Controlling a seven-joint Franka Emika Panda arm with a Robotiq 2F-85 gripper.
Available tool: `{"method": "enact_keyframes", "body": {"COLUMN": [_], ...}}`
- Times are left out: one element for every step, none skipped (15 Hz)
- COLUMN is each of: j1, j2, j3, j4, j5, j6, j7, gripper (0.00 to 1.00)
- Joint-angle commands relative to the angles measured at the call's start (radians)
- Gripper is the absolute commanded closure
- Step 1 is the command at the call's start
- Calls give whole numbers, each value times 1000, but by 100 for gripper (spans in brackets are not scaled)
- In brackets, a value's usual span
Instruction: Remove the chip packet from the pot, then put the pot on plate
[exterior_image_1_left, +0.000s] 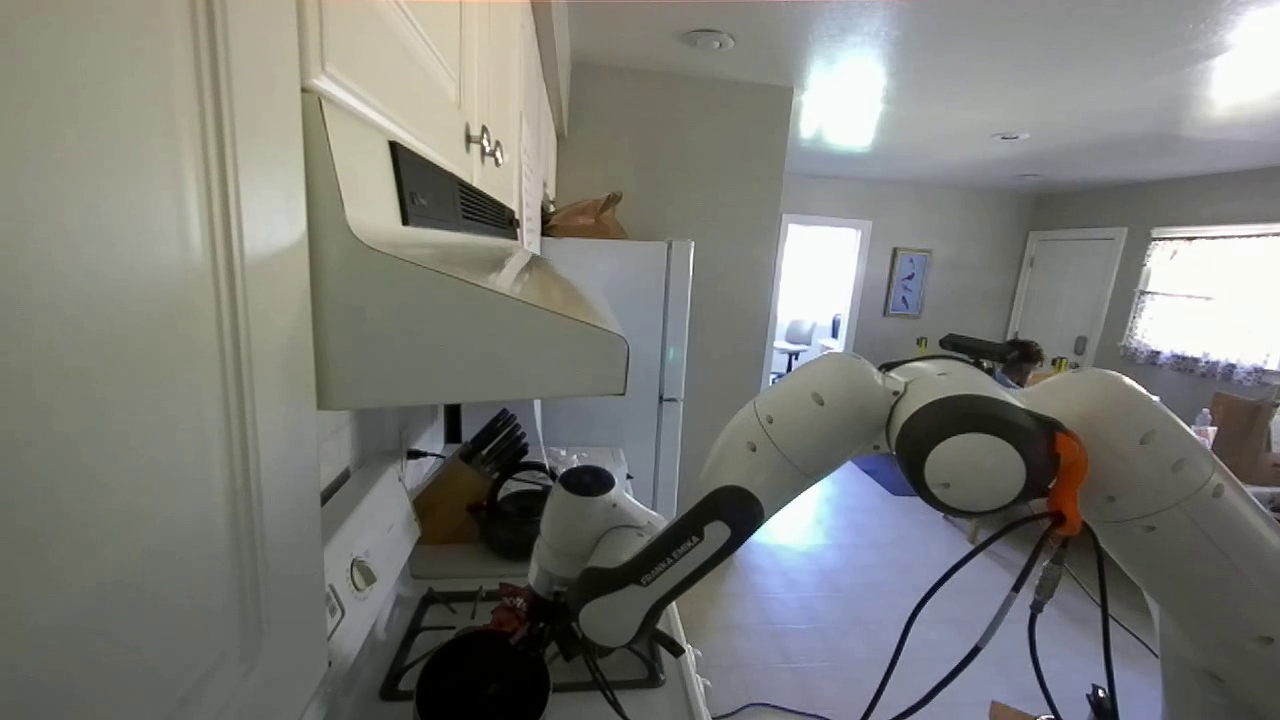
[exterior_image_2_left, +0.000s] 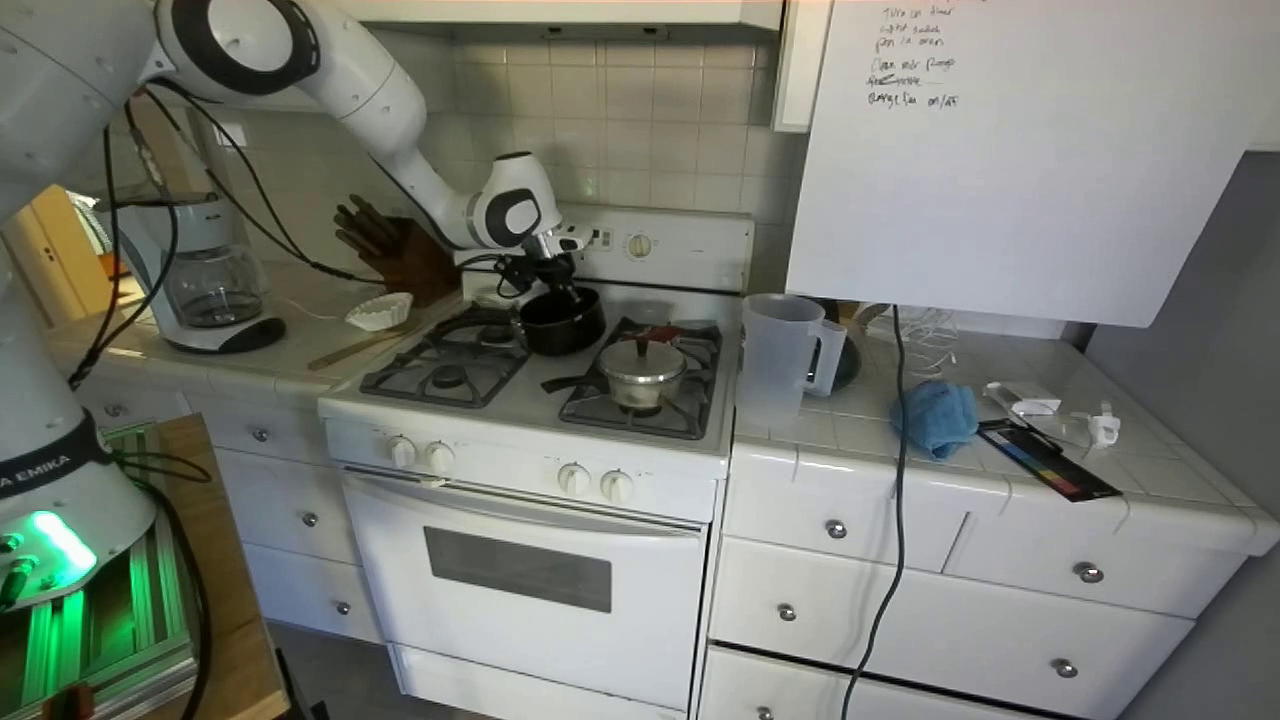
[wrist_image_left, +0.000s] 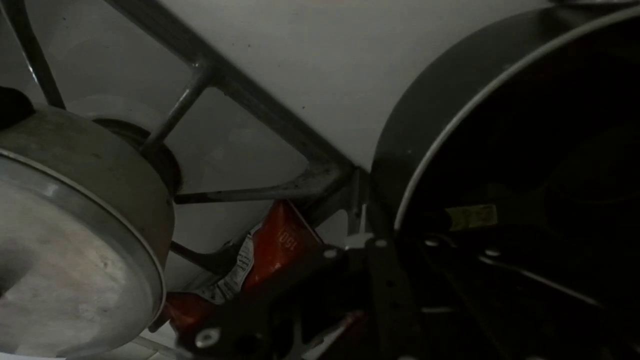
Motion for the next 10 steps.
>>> {"method": "enact_keyframes", "body": {"j1": [-45,-63,-78,-102,-129,-155,-189,-222,-258,-276], "j2": [-118,-134,-144,-155,-160,-163,-170,-175,-184,-193], "j3": [71,87,101,125,150,175,207,240,276,288], "j4": [-128,-144,-157,-172,-177,-182,-185,-192,-197,-202], "j5": [57,75,93,122,155,191,233,273,312,331], "j6": [29,30,28,30,25,23,11,0,-23,-41], "j7": [-73,-77,-82,-94,-107,-123,-150,-179,-223,-249], "gripper": [99,99,99,99,99,99,99,99,99,99]}}
